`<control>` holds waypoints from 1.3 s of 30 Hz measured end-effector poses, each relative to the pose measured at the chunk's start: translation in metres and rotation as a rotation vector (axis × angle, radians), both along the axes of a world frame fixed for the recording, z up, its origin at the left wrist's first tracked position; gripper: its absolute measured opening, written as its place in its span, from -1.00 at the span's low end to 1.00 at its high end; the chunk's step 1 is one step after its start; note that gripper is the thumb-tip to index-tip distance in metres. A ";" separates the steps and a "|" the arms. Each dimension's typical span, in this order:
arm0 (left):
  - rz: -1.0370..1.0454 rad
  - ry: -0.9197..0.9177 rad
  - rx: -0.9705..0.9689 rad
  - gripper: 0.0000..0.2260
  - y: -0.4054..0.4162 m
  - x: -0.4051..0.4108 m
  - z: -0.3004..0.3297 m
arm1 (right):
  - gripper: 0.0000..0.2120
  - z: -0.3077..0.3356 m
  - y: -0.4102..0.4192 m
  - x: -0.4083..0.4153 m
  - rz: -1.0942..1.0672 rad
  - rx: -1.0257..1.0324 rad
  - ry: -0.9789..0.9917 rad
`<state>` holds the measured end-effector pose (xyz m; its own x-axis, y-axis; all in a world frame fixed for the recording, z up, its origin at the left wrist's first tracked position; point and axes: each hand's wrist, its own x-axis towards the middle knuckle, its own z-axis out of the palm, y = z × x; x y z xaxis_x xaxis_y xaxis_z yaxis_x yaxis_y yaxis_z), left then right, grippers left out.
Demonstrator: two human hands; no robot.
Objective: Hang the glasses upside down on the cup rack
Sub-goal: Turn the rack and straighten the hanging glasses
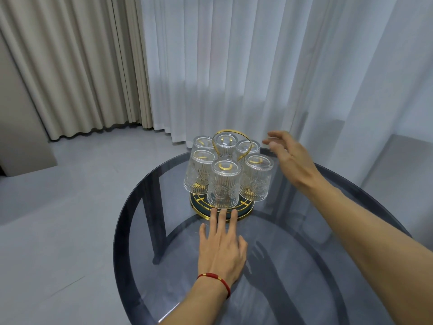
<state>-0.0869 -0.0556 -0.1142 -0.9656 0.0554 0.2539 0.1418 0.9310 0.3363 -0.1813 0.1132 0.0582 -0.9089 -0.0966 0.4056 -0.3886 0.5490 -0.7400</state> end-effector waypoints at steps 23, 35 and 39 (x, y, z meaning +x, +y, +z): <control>0.015 0.040 0.008 -0.44 0.000 -0.002 -0.001 | -0.27 0.010 -0.005 -0.060 0.100 0.302 -0.233; 0.019 0.047 0.023 -0.44 0.001 -0.001 -0.002 | -0.33 0.010 -0.007 -0.057 0.083 0.432 -0.130; 0.019 0.039 0.024 -0.44 0.001 -0.002 -0.002 | -0.34 0.009 -0.008 -0.057 0.080 0.445 -0.114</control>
<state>-0.0887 -0.0544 -0.1158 -0.9559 0.0302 0.2921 0.1373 0.9254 0.3534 -0.2383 0.1055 0.0667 -0.9279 -0.3102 0.2068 -0.3725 0.7942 -0.4801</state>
